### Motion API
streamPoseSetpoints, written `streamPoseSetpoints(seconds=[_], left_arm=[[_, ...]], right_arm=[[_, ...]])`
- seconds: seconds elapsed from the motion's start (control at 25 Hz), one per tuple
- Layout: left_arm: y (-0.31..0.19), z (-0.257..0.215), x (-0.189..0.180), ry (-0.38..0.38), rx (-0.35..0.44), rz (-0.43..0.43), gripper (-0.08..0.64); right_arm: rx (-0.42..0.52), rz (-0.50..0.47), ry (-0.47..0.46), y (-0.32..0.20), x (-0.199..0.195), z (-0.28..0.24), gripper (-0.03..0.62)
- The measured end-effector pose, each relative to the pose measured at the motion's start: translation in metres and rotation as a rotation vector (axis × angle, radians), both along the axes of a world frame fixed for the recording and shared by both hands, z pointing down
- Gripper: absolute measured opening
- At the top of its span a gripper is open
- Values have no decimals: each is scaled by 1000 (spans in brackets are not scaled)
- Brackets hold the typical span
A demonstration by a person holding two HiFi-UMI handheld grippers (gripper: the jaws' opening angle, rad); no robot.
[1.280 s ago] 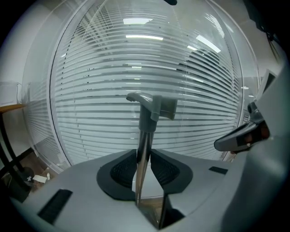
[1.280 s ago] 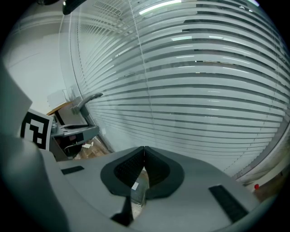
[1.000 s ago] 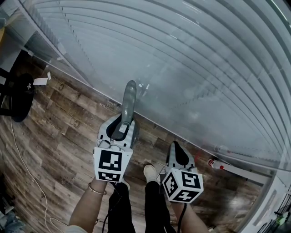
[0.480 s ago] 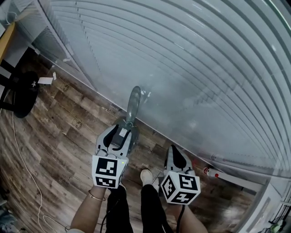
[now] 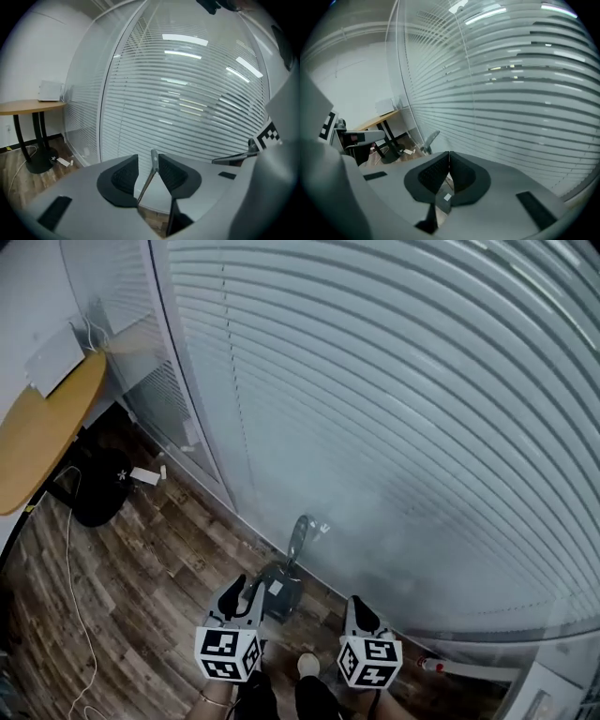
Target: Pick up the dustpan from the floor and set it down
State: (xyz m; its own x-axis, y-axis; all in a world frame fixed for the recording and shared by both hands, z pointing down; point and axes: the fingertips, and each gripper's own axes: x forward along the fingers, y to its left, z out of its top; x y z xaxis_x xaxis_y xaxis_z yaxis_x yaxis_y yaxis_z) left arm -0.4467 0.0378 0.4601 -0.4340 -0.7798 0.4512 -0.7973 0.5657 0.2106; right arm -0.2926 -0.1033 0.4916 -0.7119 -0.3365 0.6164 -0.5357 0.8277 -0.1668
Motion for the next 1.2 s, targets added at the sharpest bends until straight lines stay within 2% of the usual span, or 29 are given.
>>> streamPoseSetpoints(seconds=[0.24, 0.52, 0.76, 0.96, 1.2], left_arm=[[12, -95, 16, -115, 53, -91, 70], [25, -171, 19, -238, 77, -136, 35], [19, -188, 14, -280, 83, -123, 18], [14, -193, 6, -287, 79, -97, 17], [12, -202, -3, -282, 85, -84, 17]], right_arm=[[46, -45, -97, -8, 4, -74, 32], [92, -89, -225, -13, -2, -161, 32], [131, -79, -263, -22, -7, -192, 32], [158, -70, -226, -20, -8, -195, 32], [177, -48, -225, -18, -16, -212, 32]])
